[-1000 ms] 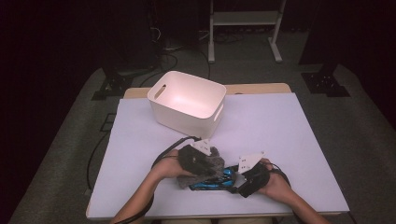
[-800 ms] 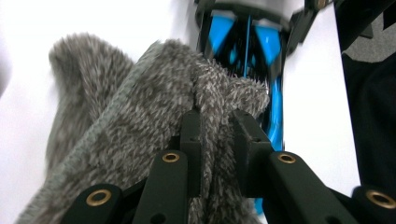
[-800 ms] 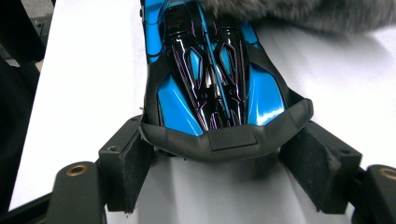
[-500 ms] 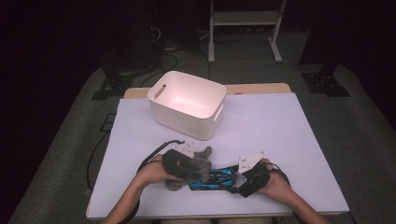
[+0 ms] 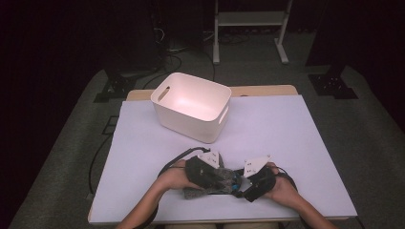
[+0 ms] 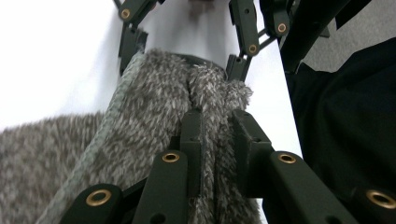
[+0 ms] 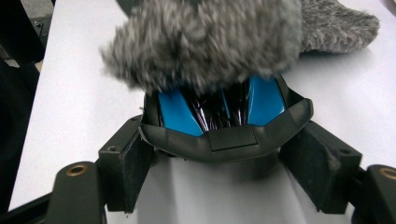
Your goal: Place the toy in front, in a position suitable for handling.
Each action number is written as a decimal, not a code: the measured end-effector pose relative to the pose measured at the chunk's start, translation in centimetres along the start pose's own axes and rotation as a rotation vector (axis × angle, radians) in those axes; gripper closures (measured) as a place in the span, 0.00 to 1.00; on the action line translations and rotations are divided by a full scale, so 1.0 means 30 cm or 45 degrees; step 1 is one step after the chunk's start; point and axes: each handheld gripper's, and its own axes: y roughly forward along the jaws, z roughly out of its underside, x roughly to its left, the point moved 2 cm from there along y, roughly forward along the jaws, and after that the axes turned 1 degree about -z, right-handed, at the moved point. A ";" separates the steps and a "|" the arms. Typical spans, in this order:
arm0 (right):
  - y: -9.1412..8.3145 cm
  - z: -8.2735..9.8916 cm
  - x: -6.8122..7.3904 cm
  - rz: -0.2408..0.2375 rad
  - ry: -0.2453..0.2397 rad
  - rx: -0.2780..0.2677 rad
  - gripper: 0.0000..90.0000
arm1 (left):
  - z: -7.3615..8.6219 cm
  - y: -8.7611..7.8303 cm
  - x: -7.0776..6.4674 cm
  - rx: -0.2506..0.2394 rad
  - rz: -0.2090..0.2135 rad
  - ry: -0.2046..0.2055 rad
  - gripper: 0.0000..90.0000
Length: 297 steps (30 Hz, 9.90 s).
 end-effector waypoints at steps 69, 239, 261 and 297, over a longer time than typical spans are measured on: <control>-0.023 -0.079 -0.101 -0.219 0.333 0.127 0.37 | 0.100 -0.074 0.032 0.019 -0.156 -0.122 0.83; -0.072 -0.027 -0.008 -0.052 0.080 -0.022 0.61 | -0.058 -0.139 0.020 0.082 -0.228 -0.049 0.83; -0.068 -0.037 -0.021 -0.040 0.031 -0.002 0.60 | -0.005 -0.186 0.054 0.075 -0.249 -0.112 0.83; -0.062 -0.088 -0.016 -0.129 0.183 0.034 0.20 | 0.050 -0.127 -0.030 0.062 -0.108 -0.103 0.80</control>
